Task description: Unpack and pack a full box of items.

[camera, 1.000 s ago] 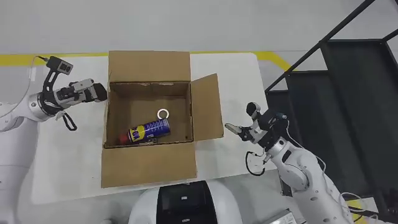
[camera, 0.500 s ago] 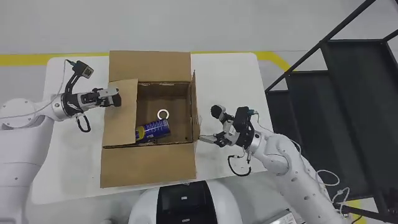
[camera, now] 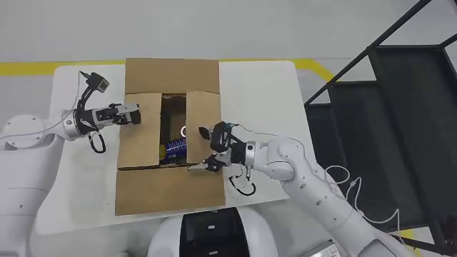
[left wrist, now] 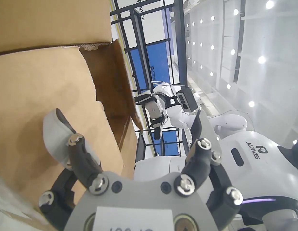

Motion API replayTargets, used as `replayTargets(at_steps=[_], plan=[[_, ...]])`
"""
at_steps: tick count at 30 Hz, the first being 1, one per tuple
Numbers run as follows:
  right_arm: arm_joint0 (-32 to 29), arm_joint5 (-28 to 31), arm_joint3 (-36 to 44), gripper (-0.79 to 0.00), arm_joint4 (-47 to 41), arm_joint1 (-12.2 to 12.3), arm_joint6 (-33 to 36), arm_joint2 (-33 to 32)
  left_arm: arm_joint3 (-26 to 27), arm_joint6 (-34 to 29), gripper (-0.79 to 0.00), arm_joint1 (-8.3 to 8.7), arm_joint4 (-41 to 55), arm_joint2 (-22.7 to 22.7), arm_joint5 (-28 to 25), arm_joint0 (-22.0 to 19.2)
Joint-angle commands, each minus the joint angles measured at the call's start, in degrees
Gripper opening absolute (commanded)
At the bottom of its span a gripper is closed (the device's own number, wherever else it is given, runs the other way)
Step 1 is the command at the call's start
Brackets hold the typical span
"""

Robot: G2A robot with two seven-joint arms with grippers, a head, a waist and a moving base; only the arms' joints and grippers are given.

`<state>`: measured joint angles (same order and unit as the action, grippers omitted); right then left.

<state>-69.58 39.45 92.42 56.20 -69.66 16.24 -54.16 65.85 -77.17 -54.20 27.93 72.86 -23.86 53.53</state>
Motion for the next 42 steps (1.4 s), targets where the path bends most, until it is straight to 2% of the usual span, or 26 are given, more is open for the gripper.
replayTargets(at_steps=[1,5,10,13,16,22,26,38,40,42], plan=[[1.45,-1.68,-0.14,0.0,0.47,-0.45,2.44,2.05,0.4,0.28,0.0,0.06,-0.81,-0.02,-0.28,0.16],[2.77,-5.4,0.22,0.0,1.7,-1.04,4.9,4.08,1.67,1.2,0.0,0.23,-3.21,-0.08,-0.89,0.81],[2.38,-7.3,1.94,0.0,2.79,-0.88,8.78,4.16,3.66,3.64,0.0,0.57,-7.24,0.29,-1.79,1.79],[2.6,-5.46,1.83,0.0,0.45,-0.56,10.81,2.99,5.17,2.8,0.0,0.68,-4.1,0.95,-1.59,2.64],[1.55,-1.91,3.39,0.0,-3.5,0.21,7.58,-0.98,6.43,2.02,0.0,1.04,-1.42,2.86,-1.57,3.2],[-5.03,4.22,9.95,0.0,-8.13,2.51,5.28,-10.33,7.16,-0.37,0.0,1.95,5.03,7.84,0.27,4.01],[-9.01,6.82,9.39,0.0,-16.29,3.73,8.56,-14.43,5.68,1.01,0.0,2.17,5.97,9.39,0.73,3.53],[-9.01,6.82,9.39,0.0,-16.29,3.73,8.56,-14.43,5.61,0.89,0.0,2.18,6.17,9.42,0.86,3.49],[-9.44,5.66,9.12,0.0,-16.77,3.72,8.96,-14.01,6.11,2.27,0.0,2.16,5.25,9.35,0.97,3.51],[-9.84,3.04,9.42,0.0,-18.38,3.86,10.72,-14.14,5.56,7.0,0.0,2.25,0.89,9.84,0.08,2.26]])
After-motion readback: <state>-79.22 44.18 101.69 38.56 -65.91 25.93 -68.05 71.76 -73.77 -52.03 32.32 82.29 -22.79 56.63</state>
